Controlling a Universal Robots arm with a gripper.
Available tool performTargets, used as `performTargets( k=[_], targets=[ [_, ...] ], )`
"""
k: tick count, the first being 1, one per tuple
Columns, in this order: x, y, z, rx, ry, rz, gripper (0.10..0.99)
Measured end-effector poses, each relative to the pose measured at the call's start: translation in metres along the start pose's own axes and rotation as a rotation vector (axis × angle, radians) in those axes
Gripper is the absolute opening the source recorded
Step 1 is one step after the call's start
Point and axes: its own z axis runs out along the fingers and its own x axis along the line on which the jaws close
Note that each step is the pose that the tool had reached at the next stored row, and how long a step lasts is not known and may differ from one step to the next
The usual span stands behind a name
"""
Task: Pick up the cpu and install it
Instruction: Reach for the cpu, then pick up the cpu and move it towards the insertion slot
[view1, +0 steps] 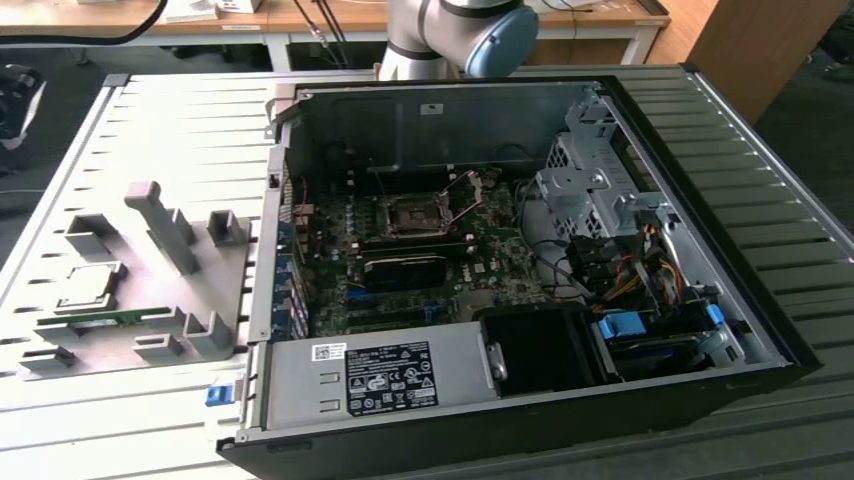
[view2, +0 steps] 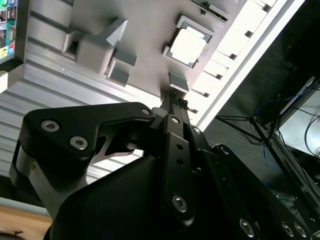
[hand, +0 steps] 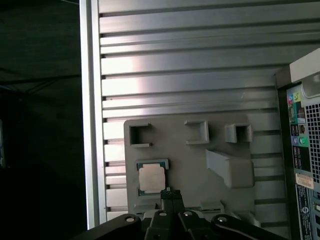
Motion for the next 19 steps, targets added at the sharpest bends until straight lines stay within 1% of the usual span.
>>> performTargets(
  k=[4, 7, 12, 16, 19],
  targets=[
    [0.0141, -0.0012, 0.0011, 0.0, 0.0001, 0.0, 0.122],
    [0.0198, -0.0016, 0.0018, 0.0, 0.0, 0.0, 0.122],
    [0.0206, -0.0019, 0.0043, 0.0, 0.0004, 0.0, 0.122],
    [0.0206, -0.0023, 0.0085, 0.0, 0.0005, 0.0, 0.122],
    [0.0221, -0.004, 0.0123, -0.001, 0.0005, -0.001, 0.122]
  ],
)
